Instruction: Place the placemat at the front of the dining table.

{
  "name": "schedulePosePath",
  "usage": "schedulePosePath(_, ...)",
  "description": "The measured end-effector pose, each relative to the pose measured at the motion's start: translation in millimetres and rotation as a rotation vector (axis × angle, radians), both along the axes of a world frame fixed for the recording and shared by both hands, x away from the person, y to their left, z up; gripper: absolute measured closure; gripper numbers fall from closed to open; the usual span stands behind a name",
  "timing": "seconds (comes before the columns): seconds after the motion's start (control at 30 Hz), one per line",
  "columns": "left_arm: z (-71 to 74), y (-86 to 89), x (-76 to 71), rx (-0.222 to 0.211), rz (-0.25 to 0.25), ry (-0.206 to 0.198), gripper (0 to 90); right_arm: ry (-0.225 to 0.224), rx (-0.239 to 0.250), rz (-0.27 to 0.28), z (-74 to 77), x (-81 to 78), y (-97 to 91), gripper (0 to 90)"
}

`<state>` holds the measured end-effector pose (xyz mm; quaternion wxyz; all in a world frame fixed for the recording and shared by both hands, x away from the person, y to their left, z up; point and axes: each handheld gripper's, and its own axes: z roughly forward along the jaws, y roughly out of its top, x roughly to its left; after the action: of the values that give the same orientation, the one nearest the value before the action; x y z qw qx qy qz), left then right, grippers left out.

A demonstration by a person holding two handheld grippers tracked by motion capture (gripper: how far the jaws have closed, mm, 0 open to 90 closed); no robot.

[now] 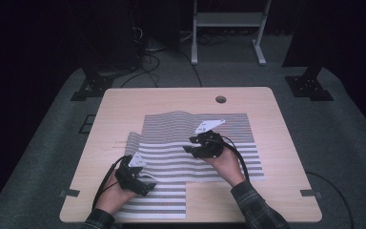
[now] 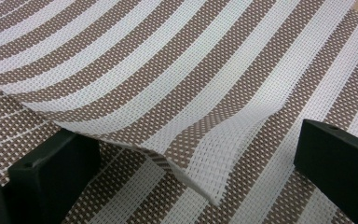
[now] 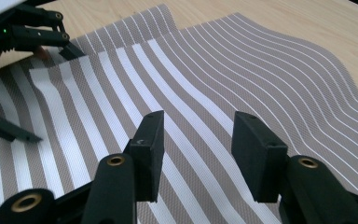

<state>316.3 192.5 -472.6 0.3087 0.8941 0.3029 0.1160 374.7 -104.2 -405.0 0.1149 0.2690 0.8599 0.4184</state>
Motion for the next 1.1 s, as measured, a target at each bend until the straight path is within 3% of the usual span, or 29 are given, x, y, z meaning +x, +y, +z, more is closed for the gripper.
schedulePosePath(0.5, 0.1, -0.3, -0.1, 0.001, 0.002, 0.002, 0.0, 0.005, -0.007, -0.107, 0.0, -23.1, -70.5, 47.0)
schedulePosePath(0.63, 0.3, -0.3, -0.1, 0.004, 0.001, 0.001, 0.0, 0.011, -0.028, -0.127, -4.2, -30.2, -85.6, 45.2)
schedulePosePath(1.1, 3.5, -0.3, -1.4, 0.008, 0.008, -0.011, 0.0, 0.062, -0.028, -0.242, -23.3, -55.4, -145.6, 38.5)
